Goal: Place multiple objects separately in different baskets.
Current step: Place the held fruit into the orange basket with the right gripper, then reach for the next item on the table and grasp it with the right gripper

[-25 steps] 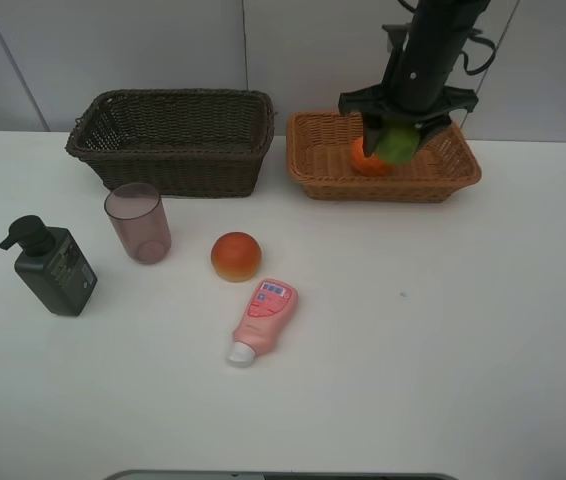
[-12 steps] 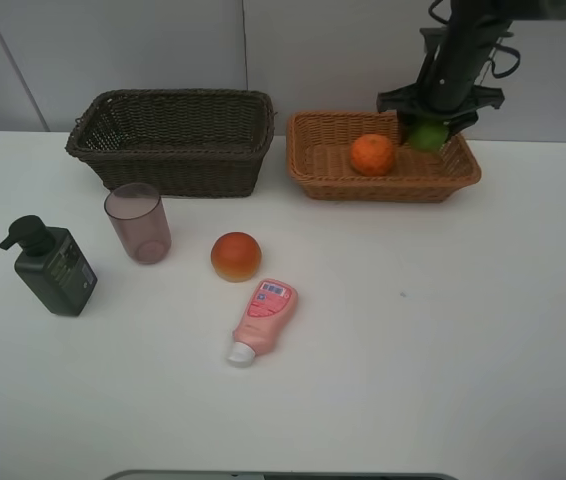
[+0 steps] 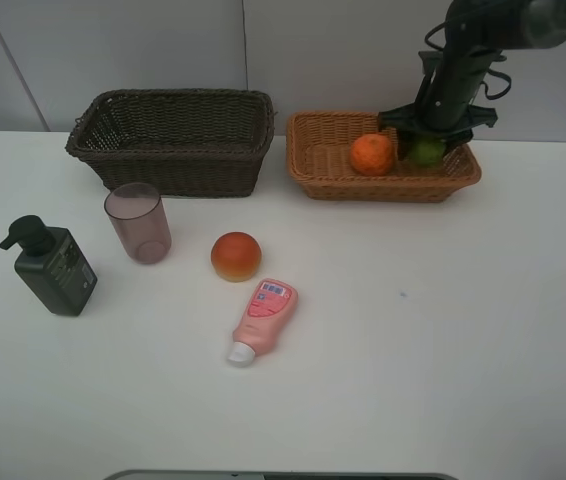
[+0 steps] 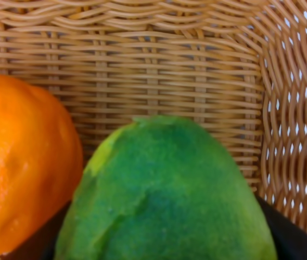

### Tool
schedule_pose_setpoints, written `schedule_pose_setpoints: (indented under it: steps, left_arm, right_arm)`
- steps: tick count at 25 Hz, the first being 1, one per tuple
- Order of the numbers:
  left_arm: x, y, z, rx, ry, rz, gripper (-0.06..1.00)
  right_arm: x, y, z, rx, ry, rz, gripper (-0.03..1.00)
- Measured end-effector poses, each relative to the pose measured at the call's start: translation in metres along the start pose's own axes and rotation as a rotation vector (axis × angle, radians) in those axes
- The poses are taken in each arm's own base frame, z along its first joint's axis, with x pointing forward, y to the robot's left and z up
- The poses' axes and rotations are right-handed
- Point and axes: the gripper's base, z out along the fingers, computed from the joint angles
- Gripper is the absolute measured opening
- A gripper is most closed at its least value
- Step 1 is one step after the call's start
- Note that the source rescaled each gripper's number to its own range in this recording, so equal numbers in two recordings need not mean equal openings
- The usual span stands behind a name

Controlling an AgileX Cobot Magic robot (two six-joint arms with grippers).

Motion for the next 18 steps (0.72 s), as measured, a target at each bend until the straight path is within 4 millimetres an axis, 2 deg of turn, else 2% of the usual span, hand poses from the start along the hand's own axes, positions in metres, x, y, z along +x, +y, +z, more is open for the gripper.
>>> schedule_pose_setpoints:
  steps: [1,3,5,8,14,18]
  left_arm:
    - [0.000,0.000,0.000,0.000,0.000,0.000,0.98]
    - [0.000,0.000,0.000,0.000,0.000,0.000,0.98]
    - [0.000,0.000,0.000,0.000,0.000,0.000,0.98]
    - [0.000,0.000,0.000,0.000,0.000,0.000,0.98]
    - [0.000,0.000,0.000,0.000,0.000,0.000,0.98]
    - [0.000,0.000,0.000,0.000,0.000,0.000,0.98]
  right_arm:
    - [0.000,0.000,0.000,0.000,-0.001,-0.001,0.31]
    - [0.000,0.000,0.000,0.002,-0.005,-0.002,0.59]
    - [0.000,0.000,0.001,0.005,-0.005,-0.006,0.75]
    - [-0.002,-0.001,-0.007,-0.005,-0.022,0.004,0.83]
    - [-0.007,-0.003,-0.044,-0.015,-0.066,0.015,0.84]
    - [-0.003,0.008,-0.066,-0.016,-0.054,-0.024,0.86]
